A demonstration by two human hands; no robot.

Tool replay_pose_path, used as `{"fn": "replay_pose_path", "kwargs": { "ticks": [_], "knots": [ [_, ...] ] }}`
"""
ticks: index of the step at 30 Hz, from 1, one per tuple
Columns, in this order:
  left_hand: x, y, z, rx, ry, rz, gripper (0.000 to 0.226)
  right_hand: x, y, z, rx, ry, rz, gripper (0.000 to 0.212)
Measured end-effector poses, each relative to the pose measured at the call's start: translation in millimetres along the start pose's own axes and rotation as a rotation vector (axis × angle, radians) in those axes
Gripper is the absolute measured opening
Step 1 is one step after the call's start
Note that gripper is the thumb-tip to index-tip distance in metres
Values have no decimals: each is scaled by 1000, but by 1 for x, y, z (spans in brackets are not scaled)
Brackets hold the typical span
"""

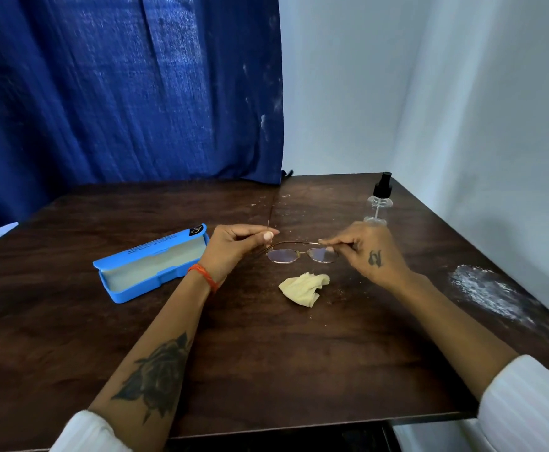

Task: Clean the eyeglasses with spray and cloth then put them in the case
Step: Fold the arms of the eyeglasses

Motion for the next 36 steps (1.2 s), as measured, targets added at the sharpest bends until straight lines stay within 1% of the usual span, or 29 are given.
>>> {"fn": "replay_pose_path", "kwargs": {
  "ticks": [3,5,7,9,11,13,16,18,21,22,23,24,25,28,30,32,34,36],
  "knots": [
    [-6,-10,1,86,3,168,12,-8,-1,4,66,-45,71,16],
    [-10,-13,2,92,8,308,13,-11,0,7,99,-81,139,14],
    [-15,-17,4,92,-26,467,15,-14,1,11,131,-99,201,14],
    [-21,-28,6,131,-101,620,17,-14,1,15,169,-86,194,19],
    [-27,-39,6,156,-205,770,18,-10,4,18,162,-31,105,21],
    [-32,-46,5,130,-322,896,16,-1,12,18,67,88,-53,19],
    [-34,-57,-4,103,-494,1015,13,10,15,8,-52,250,-273,16],
    [-31,-65,-9,117,-577,1094,11,12,9,2,-72,336,-350,17],
    [-32,-74,-15,118,-688,1152,6,11,-2,-2,-46,417,-407,21],
    [-32,-77,-16,121,-727,1162,1,9,-4,-1,-28,414,-412,23],
    [-33,-79,-17,124,-738,1170,7,5,-7,1,-4,391,-407,24],
    [-32,-81,-17,132,-756,1187,8,1,-8,3,16,353,-394,25],
    [-31,-83,-16,146,-750,1205,5,-3,-8,5,29,312,-377,24],
    [-28,-86,-15,173,-742,1261,11,-4,-6,6,18,249,-327,17],
    [-26,-88,-15,196,-732,1285,12,0,-8,2,14,273,-343,11],
    [-22,-90,-15,224,-720,1305,12,3,-12,-4,5,308,-394,10],
    [-20,-92,-16,245,-705,1332,13,6,-11,-8,-55,344,-456,8],
    [-19,-92,-17,261,-695,1357,15,11,-11,-13,-118,381,-521,11]
  ]
}}
Point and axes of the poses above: each hand's wrist, its own z-axis towards the middle knuckle, its own y-axis out of the back of the hand, x = y × z, the point moved 9 cm from there along z, towards the middle knuckle, and after that the axes turned 14 degrees about -z, right-handed, at the moved point
